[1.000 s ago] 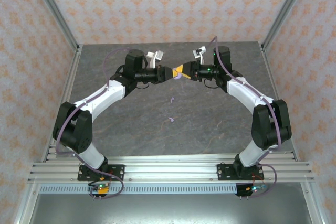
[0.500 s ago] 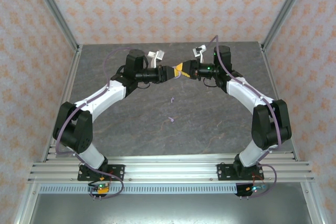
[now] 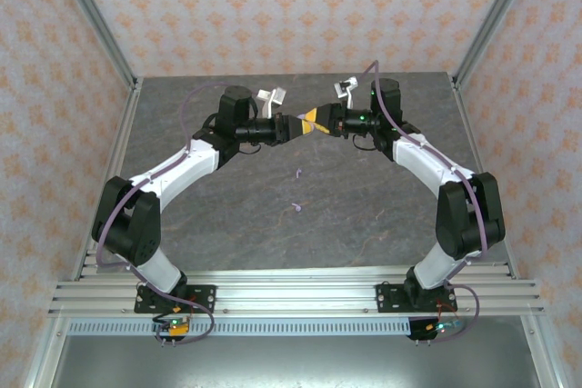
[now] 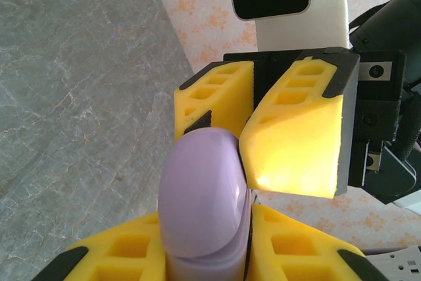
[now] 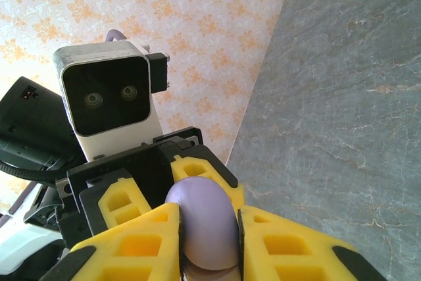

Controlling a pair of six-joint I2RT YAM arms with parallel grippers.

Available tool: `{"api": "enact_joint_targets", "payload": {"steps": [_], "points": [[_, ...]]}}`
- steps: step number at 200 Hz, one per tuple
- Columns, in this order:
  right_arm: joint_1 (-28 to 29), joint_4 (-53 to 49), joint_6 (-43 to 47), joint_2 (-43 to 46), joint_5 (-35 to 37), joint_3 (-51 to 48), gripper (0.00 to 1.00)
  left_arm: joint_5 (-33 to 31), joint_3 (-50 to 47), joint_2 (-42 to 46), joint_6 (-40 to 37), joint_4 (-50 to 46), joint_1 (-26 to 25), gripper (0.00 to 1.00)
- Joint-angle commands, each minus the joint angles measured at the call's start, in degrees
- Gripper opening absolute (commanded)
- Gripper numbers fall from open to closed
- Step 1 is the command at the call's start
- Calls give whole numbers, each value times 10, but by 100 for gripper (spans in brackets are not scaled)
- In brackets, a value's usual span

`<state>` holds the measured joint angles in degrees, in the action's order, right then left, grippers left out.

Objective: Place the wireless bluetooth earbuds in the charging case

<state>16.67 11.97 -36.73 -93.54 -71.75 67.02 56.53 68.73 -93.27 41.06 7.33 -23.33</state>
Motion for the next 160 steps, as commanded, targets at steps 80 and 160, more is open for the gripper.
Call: {"api": "enact_joint_targets", "payload": {"steps": [80, 160], "points": [[7, -273, 220, 78, 81, 44, 48, -19, 59, 17, -216, -178, -9, 18], [7, -408, 404, 148, 149, 65, 49, 47, 80, 18, -392, -184, -10, 17]]}}
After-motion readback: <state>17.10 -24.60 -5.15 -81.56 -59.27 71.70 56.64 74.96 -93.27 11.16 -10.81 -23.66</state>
